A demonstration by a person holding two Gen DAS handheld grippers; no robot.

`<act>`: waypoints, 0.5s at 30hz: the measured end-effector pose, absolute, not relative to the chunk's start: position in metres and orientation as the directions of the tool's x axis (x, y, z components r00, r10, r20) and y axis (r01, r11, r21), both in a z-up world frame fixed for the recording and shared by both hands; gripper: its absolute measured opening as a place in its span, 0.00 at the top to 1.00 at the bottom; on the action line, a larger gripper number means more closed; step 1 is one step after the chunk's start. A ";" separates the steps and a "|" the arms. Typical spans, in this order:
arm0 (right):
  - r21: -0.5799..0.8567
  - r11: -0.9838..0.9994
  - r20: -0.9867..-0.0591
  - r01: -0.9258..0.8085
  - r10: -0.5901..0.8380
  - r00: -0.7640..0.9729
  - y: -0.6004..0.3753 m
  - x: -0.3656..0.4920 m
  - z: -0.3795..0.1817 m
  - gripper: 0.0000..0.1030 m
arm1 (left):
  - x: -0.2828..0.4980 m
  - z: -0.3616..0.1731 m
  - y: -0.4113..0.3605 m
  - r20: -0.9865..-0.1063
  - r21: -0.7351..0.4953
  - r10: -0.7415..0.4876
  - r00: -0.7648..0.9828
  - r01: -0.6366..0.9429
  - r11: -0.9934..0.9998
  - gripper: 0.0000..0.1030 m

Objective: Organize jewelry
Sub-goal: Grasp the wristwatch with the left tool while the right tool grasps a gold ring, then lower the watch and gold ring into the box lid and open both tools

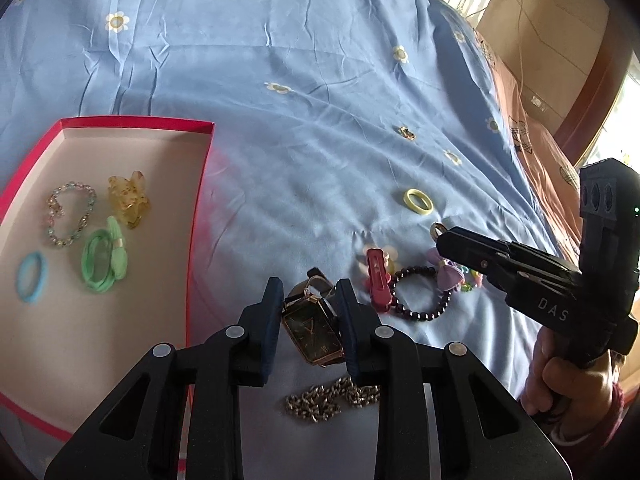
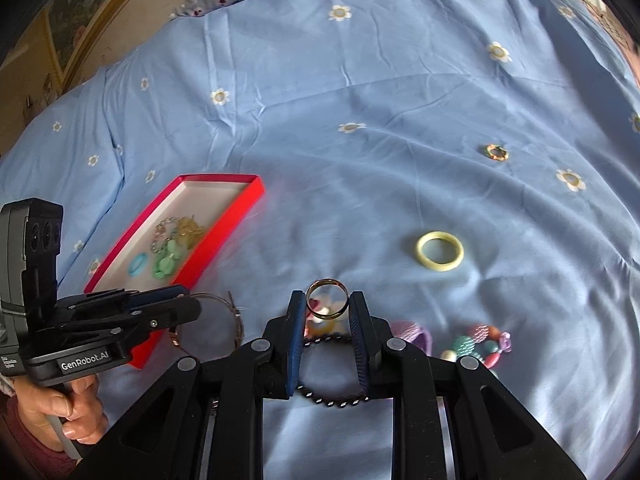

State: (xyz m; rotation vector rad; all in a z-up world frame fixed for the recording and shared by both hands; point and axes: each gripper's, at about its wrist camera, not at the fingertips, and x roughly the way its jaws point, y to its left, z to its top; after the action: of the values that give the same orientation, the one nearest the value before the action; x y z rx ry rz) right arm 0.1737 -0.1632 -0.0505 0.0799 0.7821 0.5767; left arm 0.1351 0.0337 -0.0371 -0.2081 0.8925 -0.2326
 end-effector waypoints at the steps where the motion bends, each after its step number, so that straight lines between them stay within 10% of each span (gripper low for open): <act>1: 0.277 0.842 -0.641 -0.464 0.521 0.563 -0.162 0.172 -0.050 0.79 | 0.133 -0.036 0.035 -0.739 -0.277 -0.287 0.609 0.113 0.954 0.76; 15: 0.286 0.794 -0.630 -0.536 0.577 0.520 -0.126 0.156 -0.041 0.79 | 0.106 -0.013 0.080 -0.695 -0.294 -0.238 0.679 0.034 0.955 0.77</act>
State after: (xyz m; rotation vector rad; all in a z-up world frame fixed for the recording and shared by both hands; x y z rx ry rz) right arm 0.1562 -0.1263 -0.0411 0.0581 0.7766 0.6679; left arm 0.1058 0.0799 -0.0126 -0.2672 0.8131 -0.1547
